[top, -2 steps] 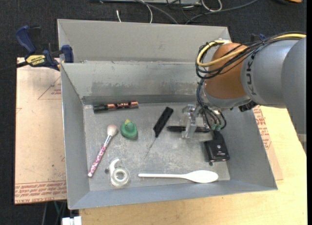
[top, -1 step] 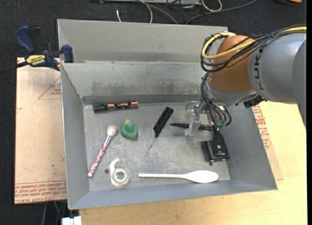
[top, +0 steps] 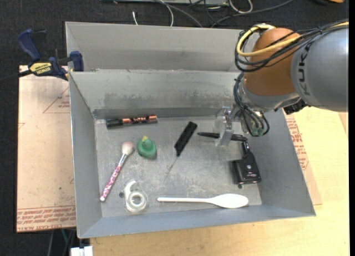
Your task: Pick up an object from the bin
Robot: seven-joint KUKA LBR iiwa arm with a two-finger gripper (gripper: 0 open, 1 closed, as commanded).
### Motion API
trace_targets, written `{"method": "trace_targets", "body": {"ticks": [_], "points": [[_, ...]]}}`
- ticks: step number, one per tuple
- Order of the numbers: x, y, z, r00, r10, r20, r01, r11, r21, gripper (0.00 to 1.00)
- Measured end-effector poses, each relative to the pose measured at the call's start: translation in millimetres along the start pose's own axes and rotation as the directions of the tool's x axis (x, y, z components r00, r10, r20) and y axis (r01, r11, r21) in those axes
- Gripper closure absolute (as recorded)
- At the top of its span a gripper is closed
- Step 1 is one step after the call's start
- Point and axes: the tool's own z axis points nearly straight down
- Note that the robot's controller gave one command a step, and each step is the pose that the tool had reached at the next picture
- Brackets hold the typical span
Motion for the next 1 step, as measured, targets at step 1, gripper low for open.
{"method": "trace_targets", "body": {"ticks": [1], "points": [[-1.4,0.2,-20.8,1.0,0.0,0.005,0.0,1.0,0.0,1.0]]}}
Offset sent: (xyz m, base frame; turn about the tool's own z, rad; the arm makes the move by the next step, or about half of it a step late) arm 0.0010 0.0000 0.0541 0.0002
